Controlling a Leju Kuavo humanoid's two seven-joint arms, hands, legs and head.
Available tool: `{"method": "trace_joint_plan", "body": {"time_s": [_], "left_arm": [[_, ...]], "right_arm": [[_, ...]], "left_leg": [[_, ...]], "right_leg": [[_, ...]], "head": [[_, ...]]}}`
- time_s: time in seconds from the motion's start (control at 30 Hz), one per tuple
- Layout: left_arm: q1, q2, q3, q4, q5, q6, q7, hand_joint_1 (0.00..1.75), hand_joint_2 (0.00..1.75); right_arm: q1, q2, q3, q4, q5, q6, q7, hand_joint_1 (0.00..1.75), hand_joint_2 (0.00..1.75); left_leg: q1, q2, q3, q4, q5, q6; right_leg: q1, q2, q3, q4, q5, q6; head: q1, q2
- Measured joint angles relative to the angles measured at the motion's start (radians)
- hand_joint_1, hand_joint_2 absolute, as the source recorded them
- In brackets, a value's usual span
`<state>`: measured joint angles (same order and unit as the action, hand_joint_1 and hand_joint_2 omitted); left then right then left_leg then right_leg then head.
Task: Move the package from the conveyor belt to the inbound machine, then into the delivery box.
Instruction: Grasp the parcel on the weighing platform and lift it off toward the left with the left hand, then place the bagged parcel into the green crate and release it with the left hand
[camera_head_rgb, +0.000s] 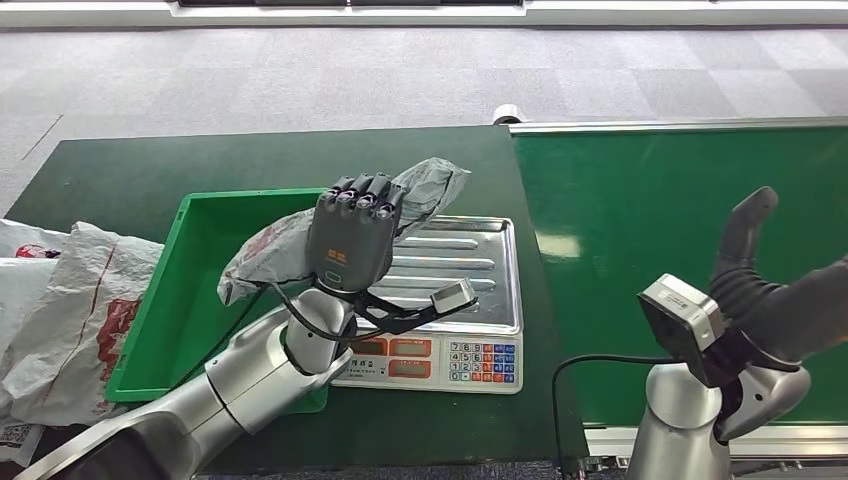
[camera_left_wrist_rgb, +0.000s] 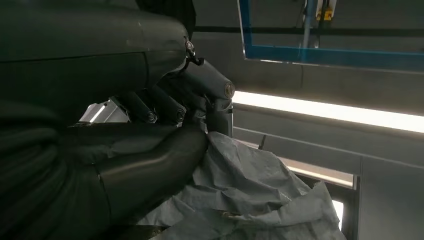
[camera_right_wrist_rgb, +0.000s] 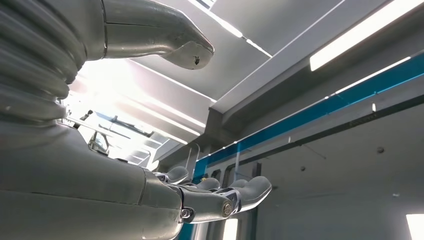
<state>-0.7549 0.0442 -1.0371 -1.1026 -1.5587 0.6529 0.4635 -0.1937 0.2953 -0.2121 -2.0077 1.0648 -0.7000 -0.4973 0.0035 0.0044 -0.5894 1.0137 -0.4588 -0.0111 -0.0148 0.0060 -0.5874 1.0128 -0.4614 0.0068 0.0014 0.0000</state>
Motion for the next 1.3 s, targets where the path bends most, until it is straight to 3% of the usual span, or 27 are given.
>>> {"method": "trace_joint_plan", "body": {"time_s": [0.1, 0.17, 0.3, 0.43, 0.57, 0.67, 0.73, 0.77, 0.9, 1.13, 1.3], "left_arm": [[-0.041, 0.054, -0.009, -0.033, 0.0, 0.002, -0.033, 1.75, 1.75], [-0.082, 0.116, -0.002, -0.061, 0.001, 0.003, -0.115, 1.75, 1.75], [-0.133, 0.248, 0.064, -0.105, 0.002, -0.025, -0.385, 1.75, 1.75], [-0.138, 0.293, 0.086, -0.074, 0.003, -0.11, -0.631, 1.75, 1.75], [-0.132, 0.264, 0.083, 0.066, 0.004, -0.125, -0.949, 0.0, 1.75], [-0.107, 0.206, 0.094, 0.207, 0.006, -0.137, -1.233, 0.0, 1.75], [-0.085, 0.161, 0.116, 0.297, 0.009, -0.131, -1.344, 0.0, 1.75], [-0.075, 0.141, 0.131, 0.333, 0.01, -0.121, -1.353, 0.0, 1.75], [-0.048, 0.087, 0.182, 0.431, 0.01, -0.102, -1.348, 0.0, 0.0], [-0.004, 0.056, 0.304, 0.424, 0.01, -0.057, -1.348, 0.0, 0.0], [0.12, 0.056, 0.467, 0.157, 0.012, 0.034, -1.348, 0.0, 0.0]], "right_arm": [[0.001, 0.0, 0.0, -0.003, 0.001, 0.0, -0.002, 0.0, 1.75], [0.001, 0.0, 0.0, -0.003, 0.0, 0.0, -0.007, 0.0, 1.75], [0.002, 0.0, -0.004, -0.003, -0.009, 0.0, -0.023, 0.0, 1.75], [0.003, 0.0, -0.007, -0.002, -0.02, 0.0, -0.034, 0.0, 1.75], [0.004, 0.0, -0.007, -0.001, -0.027, 0.0, -0.047, 0.0, 1.75], [0.004, 0.0, -0.007, 0.005, -0.033, 0.0, -0.059, 0.0, 1.75], [0.005, 0.0, -0.007, 0.009, -0.036, 0.0, -0.061, 0.0, 1.75], [0.005, 0.0, -0.007, 0.011, -0.035, 0.0, -0.06, 0.0, 1.75], [0.008, 0.0, -0.007, 0.018, -0.03, 0.0, -0.053, 0.0, 1.75], [0.013, 0.0, -0.007, 0.026, 0.0, 0.0, -0.011, 0.0, 1.75], [0.017, 0.0, -0.007, 0.033, 0.023, 0.0, 0.015, 0.0, 1.75]], "left_leg": [[0.0, 0.0, -0.001, 0.0, 0.0, 0.0], [0.0, 0.0, -0.001, 0.0, 0.0, 0.0], [0.0, 0.0, 0.0, -0.001, 0.001, -0.001], [0.001, -0.005, 0.0, -0.001, 0.001, -0.001], [-0.001, -0.005, 0.0, -0.001, 0.001, -0.001], [-0.001, -0.004, 0.001, 0.0, 0.001, 0.0], [-0.001, -0.003, 0.001, 0.0, 0.001, 0.0], [-0.002, -0.003, 0.001, 0.0, 0.0, 0.0], [-0.002, 0.001, 0.001, 0.0, 0.0, 0.0], [-0.001, 0.001, 0.001, -0.001, 0.0, 0.0], [-0.001, 0.001, 0.001, -0.001, 0.0, 0.0]], "right_leg": [[0.0, 0.0, 0.0, 0.001, 0.0, 0.0], [0.0, 0.0, -0.001, 0.001, 0.001, 0.0], [0.001, 0.0, -0.001, 0.001, 0.0, -0.001], [0.001, -0.005, 0.001, 0.001, 0.0, -0.002], [-0.001, -0.004, 0.001, 0.001, 0.0, -0.001], [-0.001, -0.003, 0.001, 0.0, 0.0, -0.001], [-0.002, -0.002, 0.001, 0.0, 0.0, -0.001], [-0.002, -0.002, 0.001, 0.0, 0.0, -0.001], [-0.001, 0.0, 0.0, 0.0, 0.0, -0.001], [0.0, 0.001, 0.0, 0.0, 0.0, -0.001], [0.0, 0.001, -0.001, 0.0, 0.0, -0.001]], "head": [[0.0, 0.0], [0.0, 0.0], [0.0, 0.0], [0.0, 0.0], [0.0, 0.0], [0.0, 0.0], [0.0, 0.0], [0.0, 0.0], [0.0, 0.0], [0.0, 0.0], [0.0, 0.0]]}}
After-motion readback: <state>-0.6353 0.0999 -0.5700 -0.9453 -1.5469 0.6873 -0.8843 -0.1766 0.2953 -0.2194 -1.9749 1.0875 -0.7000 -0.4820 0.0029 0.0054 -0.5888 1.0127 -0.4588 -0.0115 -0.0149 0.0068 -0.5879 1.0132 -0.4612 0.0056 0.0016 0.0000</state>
